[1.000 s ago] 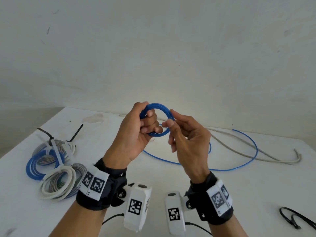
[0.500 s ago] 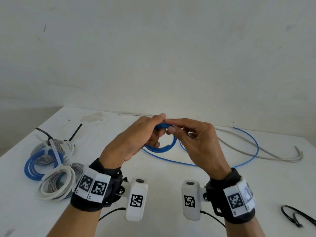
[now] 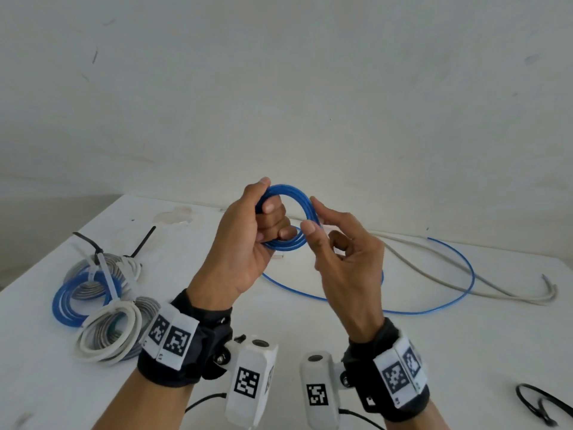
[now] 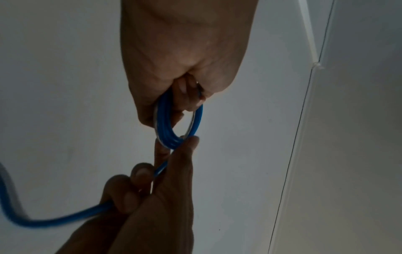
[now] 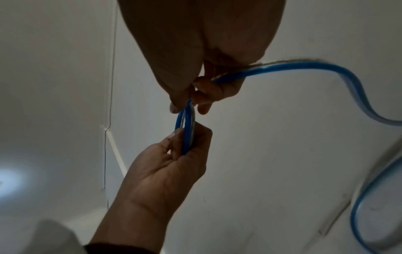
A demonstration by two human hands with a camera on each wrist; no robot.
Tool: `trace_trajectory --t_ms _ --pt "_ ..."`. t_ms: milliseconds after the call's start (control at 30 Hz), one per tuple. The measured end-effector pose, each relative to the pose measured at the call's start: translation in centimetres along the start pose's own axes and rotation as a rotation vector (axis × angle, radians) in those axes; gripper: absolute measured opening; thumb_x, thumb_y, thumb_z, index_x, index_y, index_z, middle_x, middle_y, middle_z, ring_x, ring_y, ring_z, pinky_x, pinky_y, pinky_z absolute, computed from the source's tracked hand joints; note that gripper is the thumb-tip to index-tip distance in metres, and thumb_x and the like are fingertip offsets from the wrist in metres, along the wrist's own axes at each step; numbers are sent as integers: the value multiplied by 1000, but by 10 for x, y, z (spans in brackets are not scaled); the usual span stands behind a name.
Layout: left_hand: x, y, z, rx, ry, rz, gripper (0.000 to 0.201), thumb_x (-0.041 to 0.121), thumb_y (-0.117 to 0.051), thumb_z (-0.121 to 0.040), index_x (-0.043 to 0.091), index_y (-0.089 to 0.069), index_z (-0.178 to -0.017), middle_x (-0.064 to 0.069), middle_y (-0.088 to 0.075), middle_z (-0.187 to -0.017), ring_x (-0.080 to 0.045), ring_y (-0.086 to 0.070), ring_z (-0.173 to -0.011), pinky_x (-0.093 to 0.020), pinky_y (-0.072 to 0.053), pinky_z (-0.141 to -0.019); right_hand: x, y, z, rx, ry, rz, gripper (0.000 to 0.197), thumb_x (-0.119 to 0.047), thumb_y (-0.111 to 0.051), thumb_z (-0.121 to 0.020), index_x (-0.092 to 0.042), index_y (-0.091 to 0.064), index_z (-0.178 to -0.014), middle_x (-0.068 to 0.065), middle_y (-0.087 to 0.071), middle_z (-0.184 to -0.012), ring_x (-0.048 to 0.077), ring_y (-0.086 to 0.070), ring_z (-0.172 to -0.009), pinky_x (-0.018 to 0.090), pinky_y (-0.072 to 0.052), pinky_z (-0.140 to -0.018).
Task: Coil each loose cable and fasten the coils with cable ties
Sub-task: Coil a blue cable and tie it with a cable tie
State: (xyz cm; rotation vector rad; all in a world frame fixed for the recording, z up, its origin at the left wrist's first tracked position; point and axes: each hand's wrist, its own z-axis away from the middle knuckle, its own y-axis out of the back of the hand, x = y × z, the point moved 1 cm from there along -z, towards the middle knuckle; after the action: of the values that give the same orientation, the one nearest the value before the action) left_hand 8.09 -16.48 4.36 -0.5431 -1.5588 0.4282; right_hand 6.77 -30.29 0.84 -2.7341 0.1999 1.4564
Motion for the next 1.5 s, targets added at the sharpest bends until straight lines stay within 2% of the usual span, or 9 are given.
trace_trajectory --t_ms 233,367,467,667,1000,1167,1267,1333,1500 --pt "1 5 -2 -86 108 -284 42 19 -31 -100 10 -53 -66 1 -26 -49 -16 -22 -47 -35 -48 -73 -4 23 -13 -113 -13 71 24 -27 -71 -90 -32 -75 -113 -10 -78 -98 41 -62 -81 37 -53 -72" --pt "1 9 2 -145 181 -597 44 29 -38 -106 4 -53 -72 -4 -28 -53 -11 -26 -43 -35 -48 -70 -2 30 -14 -307 39 204 26 -16 -72 -93 -29 -75 -115 -14 -76 -96 12 -54 -64 21 -44 -60" --pt "0 13 1 -188 111 -740 55 38 -42 -106 -13 -57 -91 -15 -34 -73 -10 -32 -48 -34 -50 -72 -3 29 -13 -305 76 243 27 -15 -71 -94 -28 -76 -117 -13 -75 -90 13 -52 -64 16 -39 -59" --pt "3 7 5 -157 -22 -595 47 37 -44 -106 10 -49 -68 12 -29 -52 -14 -23 -54 -24 -40 -56 -6 26 -12 -171 59 180 23 -25 -73 -91 -32 -75 -113 -18 -77 -98 10 -67 -75 24 -53 -67" --pt "6 1 4 -17 -63 -197 48 35 -45 -106 12 -45 -64 0 -12 -60 -13 -18 -48 -24 -36 -51 -16 11 -3 -38 18 18 15 -28 -66 -92 -21 -71 -104 -3 -75 -87 18 -64 -54 31 -45 -43" --pt "4 -2 3 -62 -66 -173 46 39 -45 -104 10 -56 -70 -1 -25 -57 -14 -32 -50 -28 -49 -61 -16 15 -6 -21 4 -108 20 -22 -69 -90 -17 -72 -109 6 -76 -79 17 -52 -48 24 -44 -49" --pt "2 4 2 -154 -85 -456 41 43 -55 -93 5 -67 -99 -8 -66 -80 -20 -66 -80 -32 -59 -81 -13 24 -12 48 17 -108 20 -21 -68 -90 -17 -73 -109 8 -77 -80 16 -52 -48 21 -45 -51" --pt "-1 7 2 -171 -74 -538 28 26 -65 -93 5 -68 -111 -11 -75 -103 -22 -73 -100 -33 -61 -82 -10 28 -15 86 8 -106 20 -20 -68 -92 -18 -72 -111 10 -77 -81 16 -52 -49 22 -46 -52" --pt "0 10 4 -116 -98 -412 21 5 -68 -90 3 -70 -111 -17 -77 -95 -28 -76 -90 -29 -61 -74 -7 25 -14 107 -22 -100 19 -16 -65 -97 -15 -68 -116 6 -78 -84 17 -53 -50 24 -48 -54"
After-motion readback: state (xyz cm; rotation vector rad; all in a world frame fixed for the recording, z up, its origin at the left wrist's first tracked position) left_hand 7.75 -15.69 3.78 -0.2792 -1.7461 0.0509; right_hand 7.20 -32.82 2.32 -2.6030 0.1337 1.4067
